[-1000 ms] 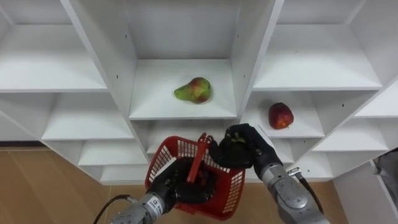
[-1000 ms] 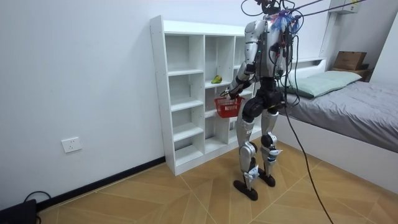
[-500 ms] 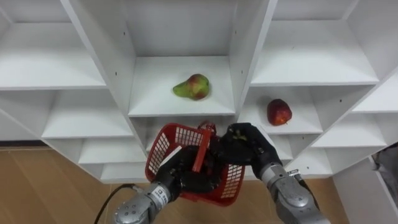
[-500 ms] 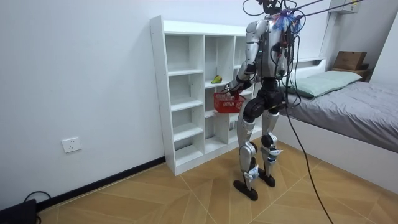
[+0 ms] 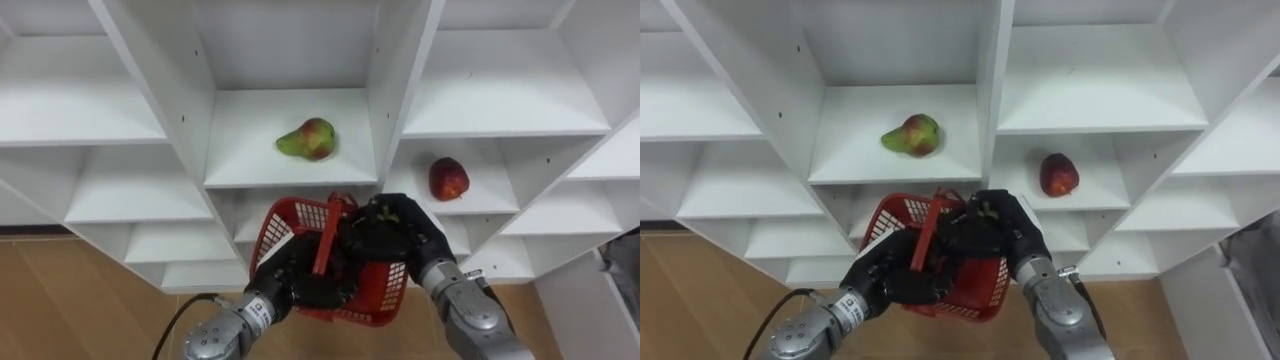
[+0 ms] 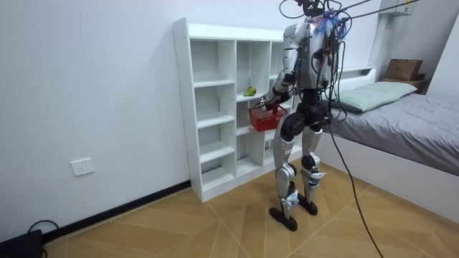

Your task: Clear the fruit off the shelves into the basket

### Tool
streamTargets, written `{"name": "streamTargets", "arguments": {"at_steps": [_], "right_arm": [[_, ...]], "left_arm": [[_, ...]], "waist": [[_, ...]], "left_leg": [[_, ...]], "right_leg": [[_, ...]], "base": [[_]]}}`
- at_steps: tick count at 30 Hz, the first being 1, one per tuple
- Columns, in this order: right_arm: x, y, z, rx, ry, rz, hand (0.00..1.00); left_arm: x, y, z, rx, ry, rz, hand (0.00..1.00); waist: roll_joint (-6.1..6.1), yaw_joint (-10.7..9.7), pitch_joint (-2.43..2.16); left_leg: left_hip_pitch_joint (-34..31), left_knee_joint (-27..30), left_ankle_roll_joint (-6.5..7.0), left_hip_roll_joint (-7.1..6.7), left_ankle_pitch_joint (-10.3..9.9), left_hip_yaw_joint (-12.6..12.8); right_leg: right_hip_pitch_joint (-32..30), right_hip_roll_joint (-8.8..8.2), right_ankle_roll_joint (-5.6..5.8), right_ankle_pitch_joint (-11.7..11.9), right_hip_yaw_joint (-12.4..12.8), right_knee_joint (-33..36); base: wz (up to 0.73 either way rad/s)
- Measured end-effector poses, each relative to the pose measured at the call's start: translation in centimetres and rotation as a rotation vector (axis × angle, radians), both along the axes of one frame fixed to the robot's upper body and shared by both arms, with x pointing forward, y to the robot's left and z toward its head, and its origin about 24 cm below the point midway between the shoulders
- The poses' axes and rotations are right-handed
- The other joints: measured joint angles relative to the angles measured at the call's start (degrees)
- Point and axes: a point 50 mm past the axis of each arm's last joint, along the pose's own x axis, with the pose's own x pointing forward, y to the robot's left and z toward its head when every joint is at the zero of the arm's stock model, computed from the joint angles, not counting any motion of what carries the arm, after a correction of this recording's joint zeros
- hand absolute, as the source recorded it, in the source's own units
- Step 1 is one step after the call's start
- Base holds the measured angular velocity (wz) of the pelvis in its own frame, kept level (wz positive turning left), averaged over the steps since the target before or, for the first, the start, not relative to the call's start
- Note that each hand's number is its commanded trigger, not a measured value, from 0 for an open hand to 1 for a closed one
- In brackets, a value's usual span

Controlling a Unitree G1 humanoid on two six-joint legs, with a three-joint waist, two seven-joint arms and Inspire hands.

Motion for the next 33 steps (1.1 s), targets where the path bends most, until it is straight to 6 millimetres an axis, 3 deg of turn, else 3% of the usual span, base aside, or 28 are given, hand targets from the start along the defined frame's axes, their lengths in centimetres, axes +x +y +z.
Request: {"name": "streamTargets", "arguments": {"at_steps": [33], "right_arm": [[0.07,-0.13,0.2,-0.001,-0.024,-0.002,0.0]], "left_arm": [[0.15,0.14,0.31,0.006,-0.017,-0.005,1.0]], "waist": [[0.28,-0.2,0.0]], "left_leg": [[0.0,0.3,-0.01,0.01,0.0,0.0]], "right_leg": [[0.1,0.0,-0.07,0.1,0.1,0.0]], "base": [[0.0]]}}
